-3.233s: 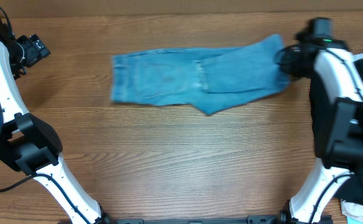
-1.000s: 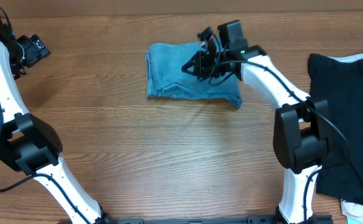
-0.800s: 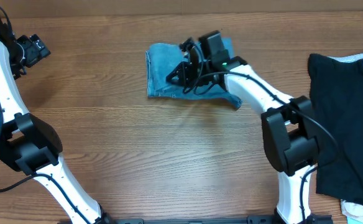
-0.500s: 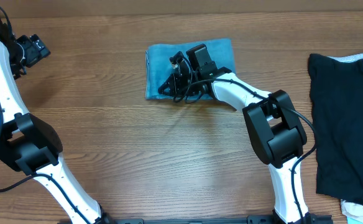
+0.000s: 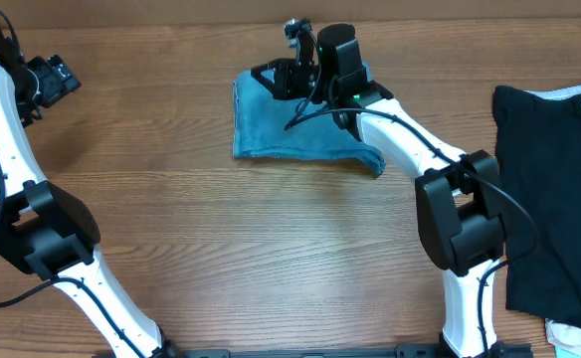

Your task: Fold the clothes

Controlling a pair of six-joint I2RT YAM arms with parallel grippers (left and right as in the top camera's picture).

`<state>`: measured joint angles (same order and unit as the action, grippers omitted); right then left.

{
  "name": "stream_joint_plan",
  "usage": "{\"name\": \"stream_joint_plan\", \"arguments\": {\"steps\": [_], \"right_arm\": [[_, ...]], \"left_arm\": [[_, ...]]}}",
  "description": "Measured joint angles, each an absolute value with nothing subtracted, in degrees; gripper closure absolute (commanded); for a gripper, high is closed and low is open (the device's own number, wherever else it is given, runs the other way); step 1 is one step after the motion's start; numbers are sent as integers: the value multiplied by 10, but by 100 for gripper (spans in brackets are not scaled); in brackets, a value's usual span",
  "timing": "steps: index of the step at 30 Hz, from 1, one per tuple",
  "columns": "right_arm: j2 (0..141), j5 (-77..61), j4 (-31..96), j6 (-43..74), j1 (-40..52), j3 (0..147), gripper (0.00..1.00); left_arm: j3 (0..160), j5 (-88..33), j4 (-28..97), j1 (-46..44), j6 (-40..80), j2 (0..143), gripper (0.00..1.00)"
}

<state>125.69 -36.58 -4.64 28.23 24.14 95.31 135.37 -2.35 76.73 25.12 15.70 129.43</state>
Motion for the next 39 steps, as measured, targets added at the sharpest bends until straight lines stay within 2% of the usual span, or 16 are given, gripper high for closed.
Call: {"name": "stream_joint_plan", "arguments": {"steps": [9, 13, 16, 17, 18, 19, 22, 24, 29, 34, 35, 38, 39], "right_arm": [[1401, -307, -215, 333, 253, 954, 96], [1448, -275, -229, 340, 279, 959, 96], [1453, -317, -223, 345, 278, 983, 96], [1454, -338, -206, 350, 277, 1002, 83], [1454, -357, -170, 354, 274, 1030, 52], [1448, -369, -127, 358, 270, 1057, 0], [1409, -393, -38, 362, 239, 1087, 0], [1353, -423, -13, 362, 180, 1094, 0], [1314, -461, 13, 362, 23, 1109, 0], [1315, -466, 18, 362, -31, 1109, 0], [1315, -467, 17, 362, -39, 1109, 0], [1315, -468, 18, 362, -60, 1109, 0], [1315, -467, 19, 362, -64, 1109, 0]], "left_arm": [[1354, -23, 767, 251, 157, 1294, 0], [1354, -23, 767, 251, 157, 1294, 0], [1354, -23, 767, 251, 157, 1294, 0], [1354, -23, 767, 251, 157, 1294, 0], [1354, -23, 767, 251, 157, 1294, 0], [1354, -23, 767, 251, 157, 1294, 0], [1354, -23, 767, 251, 157, 1294, 0], [1354, -23, 767, 251, 157, 1294, 0], [1354, -23, 758, 251, 157, 1294, 0], [1354, -42, 689, 251, 162, 1294, 1], [1354, -70, 692, 251, 162, 1294, 24], [1354, -213, 693, 237, 147, 1294, 73], [1354, -245, 689, 217, 142, 1294, 96]]}}
